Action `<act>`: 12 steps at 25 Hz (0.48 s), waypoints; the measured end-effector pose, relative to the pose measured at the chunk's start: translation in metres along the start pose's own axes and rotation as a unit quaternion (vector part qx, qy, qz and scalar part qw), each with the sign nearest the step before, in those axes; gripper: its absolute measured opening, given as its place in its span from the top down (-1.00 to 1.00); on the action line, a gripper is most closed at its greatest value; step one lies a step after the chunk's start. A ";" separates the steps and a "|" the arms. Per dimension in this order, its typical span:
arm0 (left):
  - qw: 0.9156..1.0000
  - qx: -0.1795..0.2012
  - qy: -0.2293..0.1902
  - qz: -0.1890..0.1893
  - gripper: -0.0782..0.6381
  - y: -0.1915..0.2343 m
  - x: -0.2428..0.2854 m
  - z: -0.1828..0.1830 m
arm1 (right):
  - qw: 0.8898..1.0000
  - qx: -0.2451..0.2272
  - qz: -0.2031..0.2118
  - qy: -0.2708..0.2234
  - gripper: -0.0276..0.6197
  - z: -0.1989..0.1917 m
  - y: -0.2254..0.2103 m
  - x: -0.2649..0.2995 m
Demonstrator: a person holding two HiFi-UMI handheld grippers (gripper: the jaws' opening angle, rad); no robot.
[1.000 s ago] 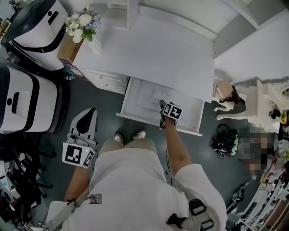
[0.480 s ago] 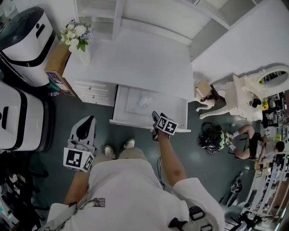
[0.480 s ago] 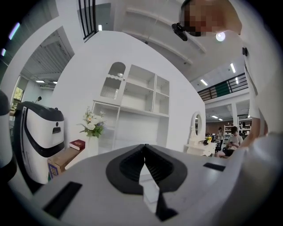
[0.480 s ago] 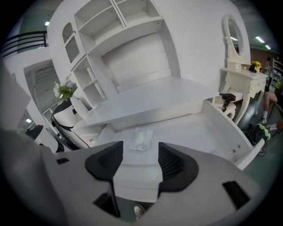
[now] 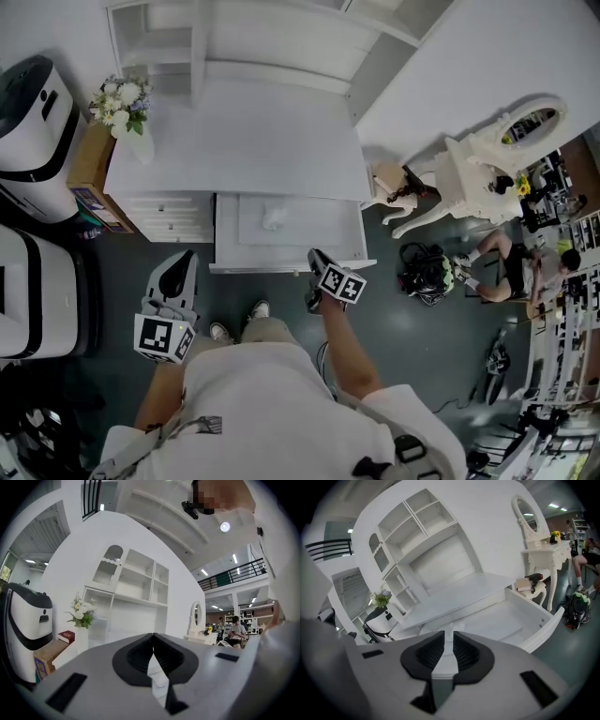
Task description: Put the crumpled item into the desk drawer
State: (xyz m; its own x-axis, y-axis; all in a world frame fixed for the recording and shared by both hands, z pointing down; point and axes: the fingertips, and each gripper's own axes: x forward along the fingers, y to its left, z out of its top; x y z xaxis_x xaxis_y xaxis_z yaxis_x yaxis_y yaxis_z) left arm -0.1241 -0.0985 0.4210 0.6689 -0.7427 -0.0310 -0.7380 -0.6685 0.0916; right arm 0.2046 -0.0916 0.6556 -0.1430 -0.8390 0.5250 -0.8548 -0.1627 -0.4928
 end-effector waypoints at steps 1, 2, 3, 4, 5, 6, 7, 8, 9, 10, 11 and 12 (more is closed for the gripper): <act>1.000 0.003 -0.001 -0.004 0.74 -0.003 0.001 0.001 | 1.000 0.003 -0.001 -0.004 0.73 0.001 -0.001 -0.005; 1.000 0.005 -0.001 -0.007 0.74 -0.005 0.001 0.003 | 1.000 0.007 -0.002 -0.008 0.78 0.001 -0.002 -0.009; 1.000 0.007 0.000 -0.009 0.74 -0.007 0.000 0.003 | 1.000 0.010 -0.002 -0.011 0.81 0.000 -0.002 -0.012; 1.000 0.008 0.003 -0.010 0.74 -0.007 -0.001 0.004 | 1.000 0.012 -0.001 -0.014 0.83 0.001 -0.001 -0.014; 1.000 0.009 0.004 -0.011 0.74 -0.007 -0.002 0.004 | 1.000 0.014 0.001 -0.017 0.84 0.002 0.001 -0.015; 1.000 0.010 0.004 -0.012 0.74 -0.006 -0.003 0.003 | 1.000 0.015 0.005 -0.020 0.86 0.005 0.004 -0.016; 1.000 0.012 0.003 -0.012 0.74 -0.005 -0.004 0.002 | 1.000 0.015 0.009 -0.025 0.87 0.008 0.007 -0.016; 1.000 0.013 0.003 -0.011 0.74 -0.004 -0.004 0.001 | 0.999 0.015 0.014 -0.029 0.88 0.013 0.010 -0.016; 1.000 0.013 0.004 -0.008 0.74 -0.002 -0.005 0.001 | 0.999 0.015 0.019 -0.034 0.88 0.017 0.013 -0.017; 1.000 0.013 0.004 -0.004 0.74 0.000 -0.006 0.002 | 0.999 0.016 0.025 -0.040 0.88 0.023 0.017 -0.017; 1.000 0.014 0.004 -0.001 0.74 0.001 -0.007 0.002 | 0.998 0.016 0.032 -0.047 0.88 0.029 0.022 -0.017; 1.000 0.015 0.004 0.001 0.74 0.002 -0.007 0.004 | 0.998 0.014 0.038 -0.055 0.88 0.037 0.027 -0.018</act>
State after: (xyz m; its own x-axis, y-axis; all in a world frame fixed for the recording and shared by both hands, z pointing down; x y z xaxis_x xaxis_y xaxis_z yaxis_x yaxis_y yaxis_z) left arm -0.1311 -0.0950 0.4177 0.6675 -0.7442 -0.0230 -0.7420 -0.6675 0.0624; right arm 0.2022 -0.0998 0.6070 -0.1506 -0.9007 0.4075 -0.8295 -0.1091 -0.5478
